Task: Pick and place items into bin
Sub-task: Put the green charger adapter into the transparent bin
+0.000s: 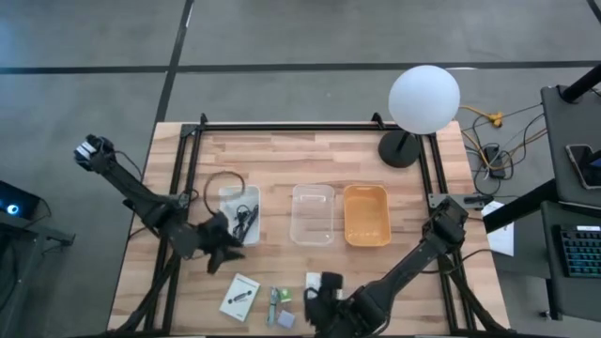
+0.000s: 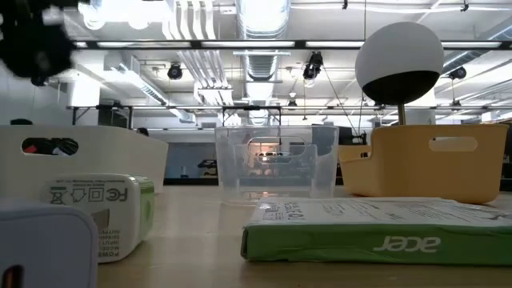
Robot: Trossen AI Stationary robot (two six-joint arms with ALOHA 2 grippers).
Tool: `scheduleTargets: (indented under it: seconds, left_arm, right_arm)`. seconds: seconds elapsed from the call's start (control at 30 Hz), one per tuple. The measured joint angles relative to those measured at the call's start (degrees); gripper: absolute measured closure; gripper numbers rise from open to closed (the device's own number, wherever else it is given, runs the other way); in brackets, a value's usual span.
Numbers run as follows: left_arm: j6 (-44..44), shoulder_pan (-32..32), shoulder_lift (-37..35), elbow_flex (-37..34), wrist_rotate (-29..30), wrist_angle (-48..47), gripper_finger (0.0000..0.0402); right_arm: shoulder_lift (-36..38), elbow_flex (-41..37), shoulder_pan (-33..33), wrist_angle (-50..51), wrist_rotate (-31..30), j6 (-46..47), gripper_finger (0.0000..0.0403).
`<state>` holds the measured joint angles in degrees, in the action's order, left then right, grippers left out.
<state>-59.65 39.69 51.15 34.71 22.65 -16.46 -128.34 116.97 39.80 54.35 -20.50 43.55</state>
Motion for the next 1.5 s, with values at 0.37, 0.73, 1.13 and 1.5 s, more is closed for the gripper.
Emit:
scheduleTargets:
  seconds: [0.37,0.73,1.13,1.5]
  left_arm:
    - [5.3,0.6,12.8,3.2,-6.3,1.4,0.0229]
    - [4.7,1.7,15.2,5.2,-6.5,2.9,0.0229]
    - [5.0,1.9,13.2,5.7,-5.6,3.5,0.0229]
    - [6.6,1.9,13.3,5.6,-5.5,3.6,0.0229]
  right_arm:
    - [-4.1,-0.1,-8.0,-8.6,6.5,-10.3,0.0167]
    - [-8.1,-0.1,-9.4,-12.6,8.6,-23.0,0.0113]
    - [-9.5,-0.1,-12.0,-14.8,10.9,-23.1,0.0112]
    - [-9.7,-3.0,-12.3,-18.2,14.6,-22.6,0.0117]
